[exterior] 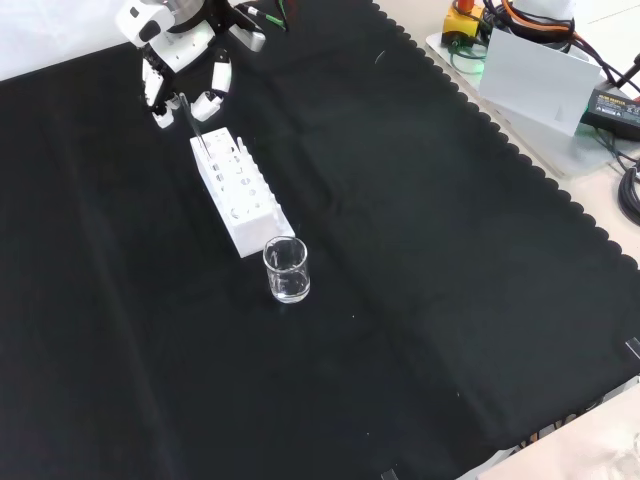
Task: Take the glass rod from the white test tube rack.
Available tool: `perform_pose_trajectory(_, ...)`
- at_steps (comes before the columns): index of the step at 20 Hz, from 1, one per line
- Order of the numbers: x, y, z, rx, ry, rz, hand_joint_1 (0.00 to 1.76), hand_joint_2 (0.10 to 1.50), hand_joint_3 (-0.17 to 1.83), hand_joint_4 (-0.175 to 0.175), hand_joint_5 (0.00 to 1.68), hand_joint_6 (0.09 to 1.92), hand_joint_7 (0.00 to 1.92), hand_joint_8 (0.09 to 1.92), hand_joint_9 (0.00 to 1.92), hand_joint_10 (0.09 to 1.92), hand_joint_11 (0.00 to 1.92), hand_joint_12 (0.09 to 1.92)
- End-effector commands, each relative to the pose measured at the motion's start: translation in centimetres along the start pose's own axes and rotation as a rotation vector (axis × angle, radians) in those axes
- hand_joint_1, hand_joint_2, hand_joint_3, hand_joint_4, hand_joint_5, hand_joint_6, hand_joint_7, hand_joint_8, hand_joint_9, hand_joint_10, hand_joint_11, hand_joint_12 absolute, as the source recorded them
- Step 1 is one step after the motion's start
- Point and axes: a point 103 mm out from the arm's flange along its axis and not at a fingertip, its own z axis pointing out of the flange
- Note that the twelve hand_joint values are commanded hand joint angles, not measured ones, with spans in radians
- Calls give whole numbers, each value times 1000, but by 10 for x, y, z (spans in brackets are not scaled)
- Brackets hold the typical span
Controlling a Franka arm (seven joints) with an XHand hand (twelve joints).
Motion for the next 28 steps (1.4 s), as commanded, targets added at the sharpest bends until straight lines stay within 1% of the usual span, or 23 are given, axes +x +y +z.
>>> perform_pose_trajectory(1, 3, 0, -1, -20, -6, -2, 1019, 979, 421, -107, 799, 1149, 822, 738, 1107, 584, 952, 1176)
perform_pose_trajectory(2, 4, 0, -1, -23, -6, -3, 1044, 1043, 298, -99, 819, 1192, 867, 735, 1133, 569, 971, 1167)
perform_pose_trajectory(3, 5, 0, -1, -25, -6, -4, 1066, 1082, 217, -110, 834, 1207, 916, 740, 1172, 555, 1002, 1151)
perform_pose_trajectory(5, 6, 0, -1, -36, -5, -6, 1101, 1111, 144, -150, 856, 1201, 1013, 756, 1258, 528, 1086, 1103)
perform_pose_trajectory(7, 7, -1, -2, -56, -6, -6, 1120, 1107, 133, -169, 875, 1181, 1094, 776, 1342, 508, 1212, 1027)
perform_pose_trajectory(8, 8, -2, -2, -68, -8, -5, 1161, 1083, 139, -123, 883, 1159, 1101, 828, 1372, 499, 1271, 987)
perform_pose_trajectory(9, 8, -2, -2, -78, -12, -3, 1195, 1016, 241, -84, 891, 1157, 1103, 882, 1400, 491, 1328, 942)
perform_pose_trajectory(10, 9, -3, -3, -86, -14, -3, 1219, 929, 393, -68, 900, 1171, 1112, 929, 1421, 490, 1382, 896)
perform_pose_trajectory(11, 10, -3, -3, -96, -17, -2, 1235, 852, 534, -64, 908, 1190, 1124, 966, 1437, 496, 1423, 860)
perform_pose_trajectory(12, 11, -4, -5, -105, -21, -1, 1248, 783, 661, -75, 916, 1213, 1140, 997, 1457, 508, 1460, 828)
perform_pose_trajectory(14, 13, -7, -10, -117, -33, -1, 1272, 677, 848, -125, 933, 1241, 1186, 1028, 1499, 536, 1515, 782)
perform_pose_trajectory(15, 14, -9, -13, -121, -37, 0, 1281, 639, 911, -148, 943, 1245, 1206, 1035, 1519, 548, 1530, 768)
perform_pose_trajectory(16, 16, -10, -15, -119, -44, 2, 1286, 614, 952, -162, 950, 1245, 1220, 1044, 1540, 560, 1545, 759)
perform_pose_trajectory(18, 18, -14, -20, -118, -60, 2, 1292, 588, 995, -173, 957, 1238, 1236, 1059, 1573, 577, 1566, 751)
perform_pose_trajectory(20, 22, -20, -27, -125, -65, 1, 1202, 649, 943, -175, 981, 1254, 1351, 965, 1608, 587, 1588, 745)
perform_pose_trajectory(22, 26, -26, -35, -126, -80, -1, 1167, 664, 929, -175, 1004, 1244, 1428, 890, 1643, 581, 1607, 736)
perform_pose_trajectory(28, 36, -45, -56, -136, -126, -12, 1172, 605, 965, -175, 1086, 1146, 1540, 776, 1747, 494, 1662, 739)
